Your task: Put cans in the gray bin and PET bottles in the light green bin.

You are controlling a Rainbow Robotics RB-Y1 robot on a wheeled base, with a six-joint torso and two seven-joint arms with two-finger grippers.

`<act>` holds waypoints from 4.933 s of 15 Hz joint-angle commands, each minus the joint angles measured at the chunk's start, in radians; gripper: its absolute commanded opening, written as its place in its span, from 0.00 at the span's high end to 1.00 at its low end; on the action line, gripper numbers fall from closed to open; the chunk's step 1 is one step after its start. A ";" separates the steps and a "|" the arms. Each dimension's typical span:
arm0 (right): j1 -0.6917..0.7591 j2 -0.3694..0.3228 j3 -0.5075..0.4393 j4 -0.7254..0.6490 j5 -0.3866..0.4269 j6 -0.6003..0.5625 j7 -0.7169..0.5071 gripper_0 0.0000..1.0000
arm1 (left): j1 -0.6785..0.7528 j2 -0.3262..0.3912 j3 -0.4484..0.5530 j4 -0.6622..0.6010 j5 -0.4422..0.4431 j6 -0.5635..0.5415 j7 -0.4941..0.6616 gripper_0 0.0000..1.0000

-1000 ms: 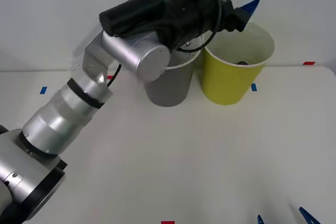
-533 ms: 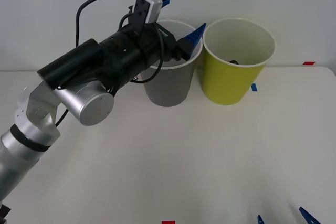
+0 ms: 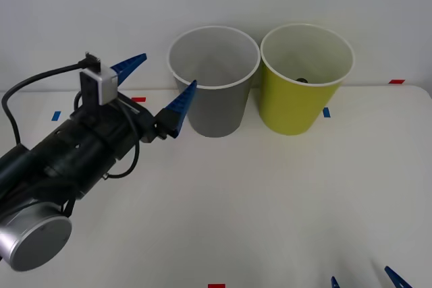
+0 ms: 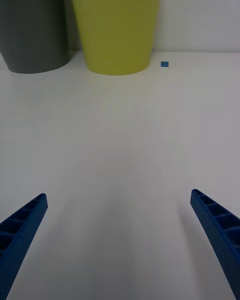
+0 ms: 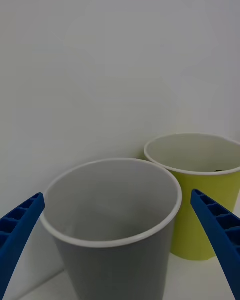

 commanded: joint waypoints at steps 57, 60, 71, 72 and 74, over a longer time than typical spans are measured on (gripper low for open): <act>0.000 0.000 0.000 0.000 0.000 0.000 0.000 0.00 | 0.967 -0.055 -0.099 0.358 -0.175 -0.848 -0.052 0.00; 0.000 0.000 0.000 0.000 0.000 0.000 0.000 0.00 | 0.967 -0.055 -0.099 0.358 -0.175 -0.848 -0.052 0.00; 0.000 0.000 0.000 0.000 0.000 0.000 0.000 0.00 | 0.967 -0.055 -0.099 0.358 -0.175 -0.848 -0.052 0.00; 0.000 0.000 0.000 0.000 0.000 0.000 0.000 0.00 | 0.967 -0.055 -0.099 0.358 -0.175 -0.848 -0.052 0.00; 0.000 0.000 0.000 0.000 0.000 0.000 0.000 0.00 | 0.967 -0.055 -0.099 0.358 -0.175 -0.848 -0.052 0.00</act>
